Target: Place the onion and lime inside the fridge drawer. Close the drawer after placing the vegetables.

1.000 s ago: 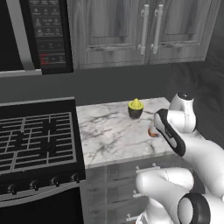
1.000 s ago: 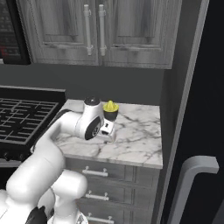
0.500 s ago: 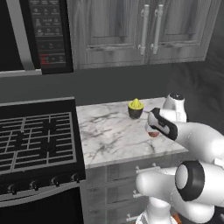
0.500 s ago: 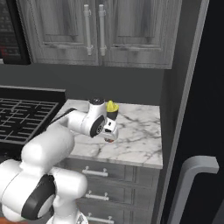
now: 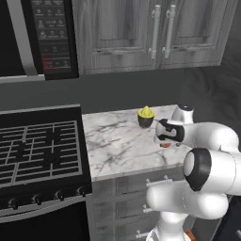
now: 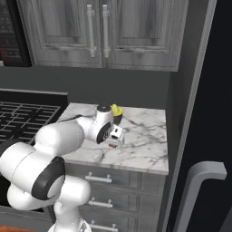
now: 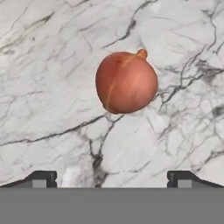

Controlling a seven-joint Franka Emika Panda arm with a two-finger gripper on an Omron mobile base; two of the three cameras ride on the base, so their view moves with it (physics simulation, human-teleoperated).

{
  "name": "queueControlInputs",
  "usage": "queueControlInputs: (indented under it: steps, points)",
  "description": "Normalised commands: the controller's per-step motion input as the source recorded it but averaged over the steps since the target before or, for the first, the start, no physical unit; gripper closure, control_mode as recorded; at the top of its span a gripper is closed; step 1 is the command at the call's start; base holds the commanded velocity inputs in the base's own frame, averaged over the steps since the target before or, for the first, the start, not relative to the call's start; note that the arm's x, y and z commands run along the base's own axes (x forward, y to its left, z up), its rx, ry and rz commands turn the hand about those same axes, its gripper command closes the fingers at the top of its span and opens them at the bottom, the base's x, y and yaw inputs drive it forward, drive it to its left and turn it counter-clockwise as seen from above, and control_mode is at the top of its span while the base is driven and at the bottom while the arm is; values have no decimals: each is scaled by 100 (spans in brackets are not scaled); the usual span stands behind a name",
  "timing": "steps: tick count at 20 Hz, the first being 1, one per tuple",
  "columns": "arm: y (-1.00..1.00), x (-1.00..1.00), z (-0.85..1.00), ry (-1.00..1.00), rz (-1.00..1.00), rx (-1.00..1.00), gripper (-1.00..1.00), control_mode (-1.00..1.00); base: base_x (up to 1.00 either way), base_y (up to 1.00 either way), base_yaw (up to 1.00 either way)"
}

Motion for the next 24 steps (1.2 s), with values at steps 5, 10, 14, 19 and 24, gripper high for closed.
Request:
queueControlInputs:
  steps: [5, 10, 14, 19, 24]
  points:
    - [-8, 33, -25, 0, 0, 0, -100, -100, 0, 0, 0]
    - [-8, 22, -19, 0, 0, 1, -100, -100, 0, 0, 0]
    - [-3, 18, -13, 0, 0, 1, -100, -100, 0, 0, 0]
    - [0, 18, -14, 0, 0, 0, -100, -100, 0, 0, 0]
    - [0, 20, -15, 0, 0, 0, -100, -100, 0, 0, 0]
